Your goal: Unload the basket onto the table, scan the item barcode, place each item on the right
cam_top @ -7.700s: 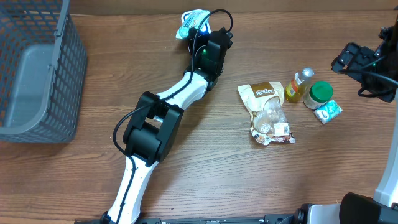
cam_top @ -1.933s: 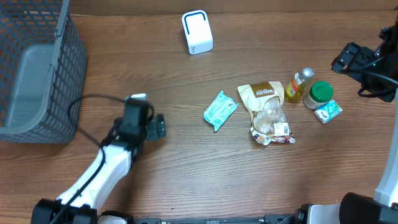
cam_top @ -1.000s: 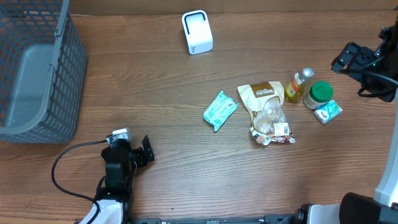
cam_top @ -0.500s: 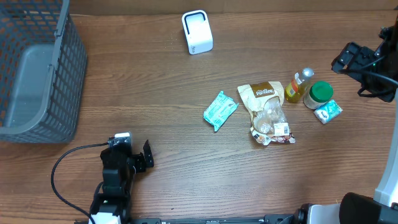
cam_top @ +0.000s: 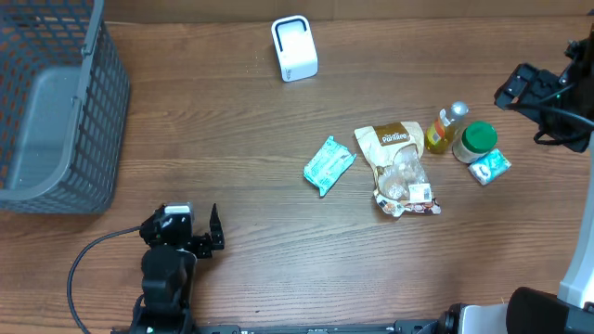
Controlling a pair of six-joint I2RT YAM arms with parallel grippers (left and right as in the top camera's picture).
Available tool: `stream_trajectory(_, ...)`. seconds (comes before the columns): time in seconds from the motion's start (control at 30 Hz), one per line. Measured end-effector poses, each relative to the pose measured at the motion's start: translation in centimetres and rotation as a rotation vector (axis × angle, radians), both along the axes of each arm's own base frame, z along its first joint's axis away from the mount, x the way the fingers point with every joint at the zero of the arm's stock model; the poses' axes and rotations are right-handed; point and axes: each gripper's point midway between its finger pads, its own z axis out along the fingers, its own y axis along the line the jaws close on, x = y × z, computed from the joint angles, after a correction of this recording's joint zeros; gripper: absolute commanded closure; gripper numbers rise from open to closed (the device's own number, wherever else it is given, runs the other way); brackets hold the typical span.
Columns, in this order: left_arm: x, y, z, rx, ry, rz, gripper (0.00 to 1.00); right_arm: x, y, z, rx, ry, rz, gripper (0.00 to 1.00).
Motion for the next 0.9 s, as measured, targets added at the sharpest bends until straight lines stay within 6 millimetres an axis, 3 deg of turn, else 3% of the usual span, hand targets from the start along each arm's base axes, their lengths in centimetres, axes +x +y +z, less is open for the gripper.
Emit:
stream_trajectory(0.43,-0.3,0.0,6.5,0.069,-0.281,-0.02,0.0,0.0,0.0,0.0,0.0,0.0,0.0,0.0)
stream_trajectory(0.9,-0.3,0.1,6.6,0.102,-0.284,-0.027,0.0,0.0,0.0,0.0,0.0,0.0,0.0,0.0)
